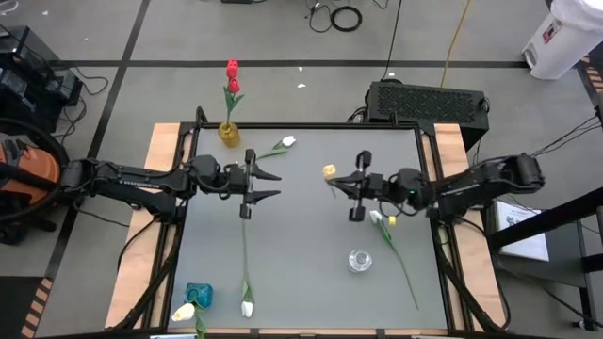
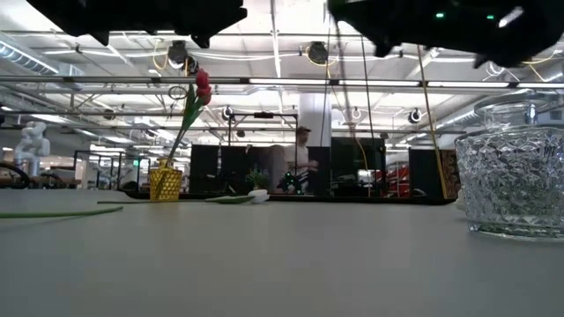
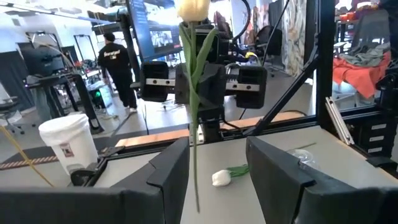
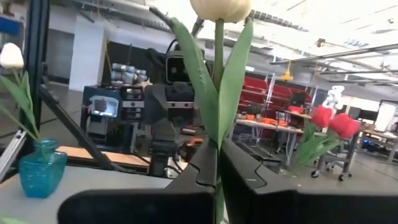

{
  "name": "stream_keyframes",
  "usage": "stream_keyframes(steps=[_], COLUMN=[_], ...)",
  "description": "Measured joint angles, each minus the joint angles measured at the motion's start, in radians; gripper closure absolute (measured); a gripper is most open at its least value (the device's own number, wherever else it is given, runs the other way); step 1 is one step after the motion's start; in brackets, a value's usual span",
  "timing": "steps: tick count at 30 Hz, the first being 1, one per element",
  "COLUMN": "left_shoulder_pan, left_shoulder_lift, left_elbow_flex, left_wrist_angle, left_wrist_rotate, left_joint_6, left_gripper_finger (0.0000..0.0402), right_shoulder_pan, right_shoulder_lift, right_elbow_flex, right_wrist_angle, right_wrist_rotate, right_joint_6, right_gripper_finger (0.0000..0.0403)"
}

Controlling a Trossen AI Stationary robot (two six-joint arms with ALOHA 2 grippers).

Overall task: Sort flowers into vase by color
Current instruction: Put the yellow tulip into the blue vase

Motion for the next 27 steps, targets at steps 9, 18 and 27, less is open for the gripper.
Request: stream_keyframes(steps=[9, 18, 27], left_shoulder_pan=[0.0, -0.003, -0.022], left_shoulder_lift=[0.0, 0.0, 0.0], left_elbow_flex=[0.0, 0.0, 0.0], left_wrist_angle=[-0.015, -0.013, -0.014], left_wrist_rotate=[0.0, 0.0, 0.0], left_joint_6=[-0.016, -0.019, -0.019], left_gripper_finger=[0.0235, 0.0235, 0.0235], right_shoulder_pan=[-0.038, -0.038, -0.038], right_shoulder_lift=[0.216, 0.389, 0.489], right_elbow_flex=[0.184, 0.347, 0.431], right_wrist_angle=[-0.004, 0.022, 0.029], right_wrist_rotate=[-0.117, -0.194, -0.244], right_joint_6=[0.006, 0.024, 0.06], right_gripper_finger=[0.0403, 0.0403, 0.0403])
